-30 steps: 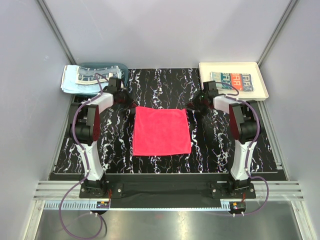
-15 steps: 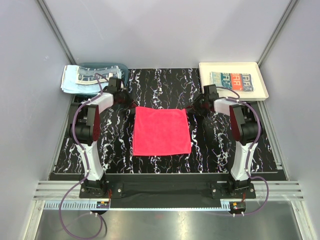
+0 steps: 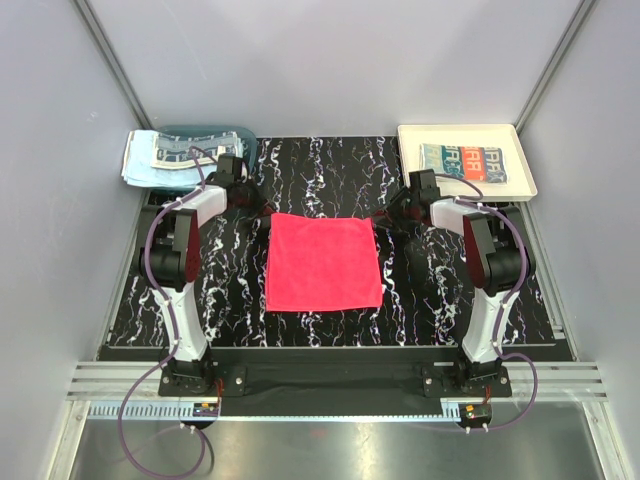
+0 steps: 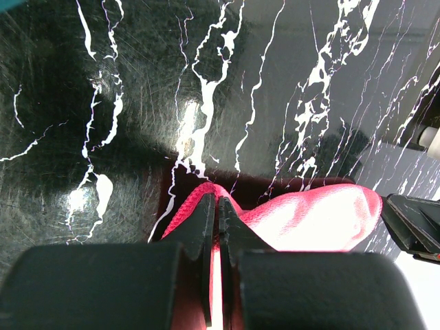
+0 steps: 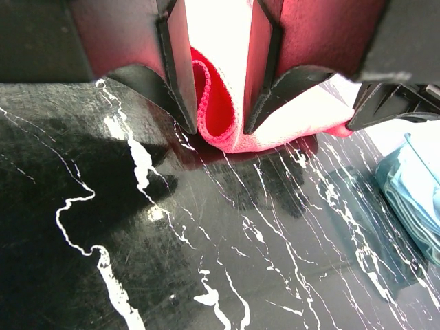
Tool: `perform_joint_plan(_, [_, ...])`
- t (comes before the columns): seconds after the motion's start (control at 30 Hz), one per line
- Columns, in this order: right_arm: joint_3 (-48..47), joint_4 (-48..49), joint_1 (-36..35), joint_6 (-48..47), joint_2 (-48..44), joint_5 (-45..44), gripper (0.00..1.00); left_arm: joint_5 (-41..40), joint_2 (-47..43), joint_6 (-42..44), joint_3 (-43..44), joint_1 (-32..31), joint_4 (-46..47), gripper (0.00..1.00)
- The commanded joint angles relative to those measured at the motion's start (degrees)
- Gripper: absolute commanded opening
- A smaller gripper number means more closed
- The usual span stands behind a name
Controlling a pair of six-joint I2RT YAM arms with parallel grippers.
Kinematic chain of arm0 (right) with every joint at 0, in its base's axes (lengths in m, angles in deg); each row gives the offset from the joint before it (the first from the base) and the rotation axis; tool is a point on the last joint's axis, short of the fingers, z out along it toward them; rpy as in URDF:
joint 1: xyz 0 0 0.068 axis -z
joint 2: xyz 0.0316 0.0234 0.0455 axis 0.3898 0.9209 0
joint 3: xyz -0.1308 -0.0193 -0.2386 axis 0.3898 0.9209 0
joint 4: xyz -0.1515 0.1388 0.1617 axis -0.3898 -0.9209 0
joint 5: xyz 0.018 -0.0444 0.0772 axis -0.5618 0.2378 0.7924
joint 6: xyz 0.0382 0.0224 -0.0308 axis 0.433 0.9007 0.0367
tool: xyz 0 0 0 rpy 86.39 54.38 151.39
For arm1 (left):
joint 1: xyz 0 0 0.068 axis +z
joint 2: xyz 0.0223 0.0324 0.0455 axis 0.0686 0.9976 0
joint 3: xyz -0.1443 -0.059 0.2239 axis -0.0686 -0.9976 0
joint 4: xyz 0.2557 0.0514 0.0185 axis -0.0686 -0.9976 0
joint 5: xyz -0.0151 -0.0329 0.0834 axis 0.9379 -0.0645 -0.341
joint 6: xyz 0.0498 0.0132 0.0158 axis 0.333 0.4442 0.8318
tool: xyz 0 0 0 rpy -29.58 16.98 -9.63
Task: Fold and stack the towels
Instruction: Fold the towel
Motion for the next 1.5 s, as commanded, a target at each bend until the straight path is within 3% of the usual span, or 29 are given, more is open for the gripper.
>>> perform_joint_plan(0.0, [0.1, 1.9, -0.6, 1.3, -2.6, 0.0, 0.4, -0.9, 0.0, 0.8, 1.3, 0.4, 1.9, 0.0])
perform_joint_plan(0.9, [-3.8, 2.6, -2.0, 2.3, 3.6, 0.2, 0.34, -0.7, 1.0, 0.9, 1.0, 0.4, 2.5, 0.0])
perform_joint_plan(1.0, [-4.4, 2.5, -2.0, 1.8, 4.1, 0.0, 0.28, -0.8, 1.1, 1.0, 1.1, 0.4, 2.5, 0.0])
perform_joint_plan(1.2, [-7.7, -0.5, -2.1, -1.8, 4.5, -2.0, 0.06, -0.5, 1.1, 2.1, 1.3, 0.4, 4.5, 0.0])
perform_joint_plan(1.47, [-12.9, -2.3, -2.0, -9.9, 3.5, -7.3, 0.0, 0.8, 1.3, 4.5, 3.7, 0.4, 9.5, 0.0])
